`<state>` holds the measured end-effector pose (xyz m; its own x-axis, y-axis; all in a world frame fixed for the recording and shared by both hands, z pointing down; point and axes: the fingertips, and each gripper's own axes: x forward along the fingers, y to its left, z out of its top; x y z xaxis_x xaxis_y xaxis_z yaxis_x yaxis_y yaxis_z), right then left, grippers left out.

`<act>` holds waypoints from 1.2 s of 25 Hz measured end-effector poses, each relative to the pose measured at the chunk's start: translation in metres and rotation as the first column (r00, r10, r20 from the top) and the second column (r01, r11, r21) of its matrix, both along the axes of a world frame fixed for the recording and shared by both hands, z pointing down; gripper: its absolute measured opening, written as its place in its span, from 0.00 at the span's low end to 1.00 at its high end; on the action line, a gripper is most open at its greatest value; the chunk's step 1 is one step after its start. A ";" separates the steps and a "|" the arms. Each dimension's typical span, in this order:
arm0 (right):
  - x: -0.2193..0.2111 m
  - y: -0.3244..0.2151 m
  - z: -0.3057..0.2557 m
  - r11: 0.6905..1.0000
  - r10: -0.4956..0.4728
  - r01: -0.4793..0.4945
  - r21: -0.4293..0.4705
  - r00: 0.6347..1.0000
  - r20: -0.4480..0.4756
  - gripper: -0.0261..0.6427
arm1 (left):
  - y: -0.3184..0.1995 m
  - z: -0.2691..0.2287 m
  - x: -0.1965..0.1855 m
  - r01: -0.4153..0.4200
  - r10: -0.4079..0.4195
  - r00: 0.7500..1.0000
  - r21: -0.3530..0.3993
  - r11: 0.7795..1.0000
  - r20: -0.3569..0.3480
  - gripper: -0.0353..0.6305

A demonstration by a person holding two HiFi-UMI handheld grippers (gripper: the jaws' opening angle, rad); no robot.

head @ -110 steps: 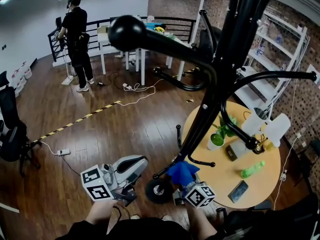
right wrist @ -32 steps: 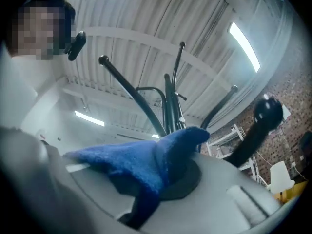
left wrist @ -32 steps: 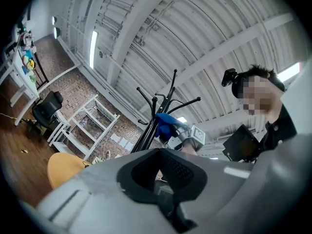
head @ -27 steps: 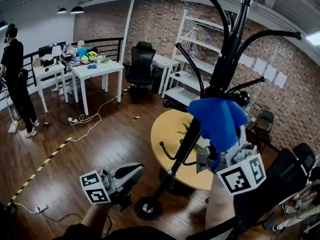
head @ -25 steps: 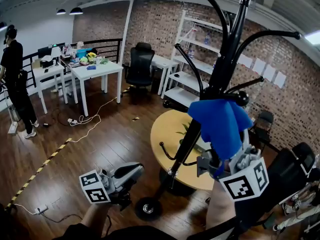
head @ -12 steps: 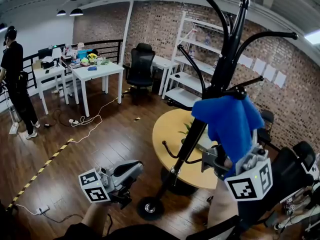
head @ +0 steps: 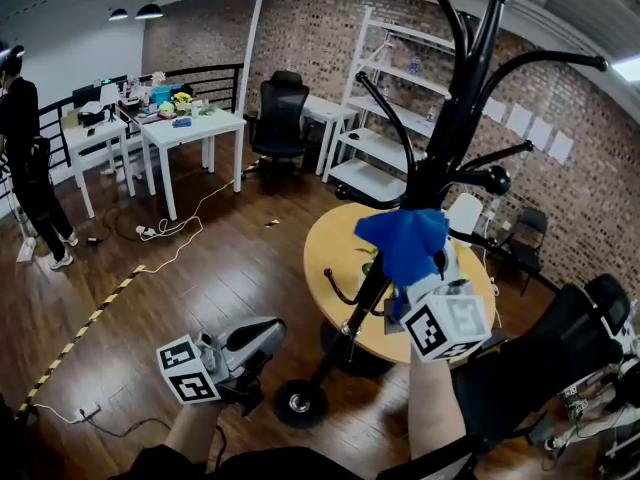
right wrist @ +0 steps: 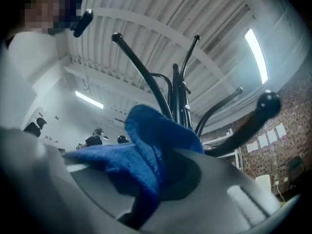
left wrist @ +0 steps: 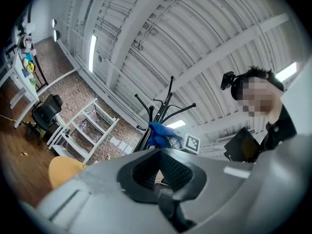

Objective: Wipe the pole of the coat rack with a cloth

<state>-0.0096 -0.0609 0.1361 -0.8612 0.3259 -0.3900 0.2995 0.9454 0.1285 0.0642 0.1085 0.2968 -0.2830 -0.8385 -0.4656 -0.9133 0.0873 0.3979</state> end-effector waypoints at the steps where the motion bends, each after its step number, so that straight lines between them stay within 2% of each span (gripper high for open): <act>1: 0.000 0.000 0.015 1.000 0.004 -0.003 0.008 1.000 -0.019 0.08 | -0.001 0.002 0.000 -0.001 0.001 1.000 -0.001 1.000 -0.005 0.06; 5: -0.002 -0.001 0.088 1.000 -0.023 0.024 0.000 0.989 -0.147 0.08 | -0.002 0.011 -0.002 -0.004 0.004 1.000 -0.013 1.000 -0.029 0.06; 9: -0.004 -0.008 0.174 0.997 -0.050 0.031 -0.064 0.945 -0.323 0.08 | -0.007 0.020 -0.005 -0.010 0.009 0.998 -0.027 1.000 -0.055 0.06; 11: -0.005 -0.010 0.223 0.996 -0.057 0.019 -0.091 0.899 -0.435 0.08 | -0.010 0.023 -0.006 -0.013 0.011 0.998 -0.034 0.999 -0.064 0.06; 14: -0.001 -0.005 0.291 0.994 -0.085 0.033 -0.100 0.807 -0.585 0.08 | -0.015 0.026 -0.008 -0.019 0.015 0.997 -0.045 0.999 -0.076 0.06; 16: 0.009 0.003 0.308 0.991 -0.126 0.067 -0.117 0.769 -0.626 0.08 | -0.017 0.027 -0.011 -0.020 0.016 0.997 -0.054 0.998 -0.079 0.06; 18: 0.024 0.007 0.306 0.975 -0.203 0.093 -0.199 0.730 -0.652 0.08 | -0.018 0.026 -0.013 -0.018 0.014 0.997 -0.057 0.998 -0.079 0.06; 21: 0.048 0.015 0.294 0.924 -0.364 0.163 -0.346 0.651 -0.666 0.08 | -0.021 0.028 -0.016 -0.016 0.011 0.996 -0.061 0.998 -0.083 0.06; 22: 0.051 0.016 0.293 0.911 -0.396 0.181 -0.371 0.637 -0.661 0.08 | -0.022 0.029 -0.017 -0.016 0.010 0.996 -0.063 0.998 -0.085 0.06; 24: 0.045 0.013 0.297 0.907 -0.401 0.182 -0.379 0.647 -0.649 0.08 | -0.025 0.031 -0.019 -0.017 0.011 0.996 -0.062 0.998 -0.089 0.06; 26: 0.027 0.005 0.305 0.927 -0.345 0.142 -0.348 0.688 -0.638 0.08 | -0.028 0.031 -0.021 -0.019 0.014 0.996 -0.059 0.998 -0.089 0.06; 28: 0.009 -0.002 0.309 0.956 -0.258 0.102 -0.275 0.737 -0.625 0.08 | -0.029 0.029 -0.022 -0.019 0.015 0.996 -0.055 0.998 -0.083 0.06; 30: -0.003 -0.006 0.302 0.972 -0.205 0.087 -0.220 0.771 -0.602 0.08 | -0.029 0.027 -0.023 -0.017 0.013 0.997 -0.053 0.998 -0.075 0.06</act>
<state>-0.0127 -0.0669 0.4379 -0.8819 0.4477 0.1476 0.3942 0.8721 -0.2900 0.0409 0.0797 0.3242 -0.3023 -0.8662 -0.3978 -0.8826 0.0967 0.4601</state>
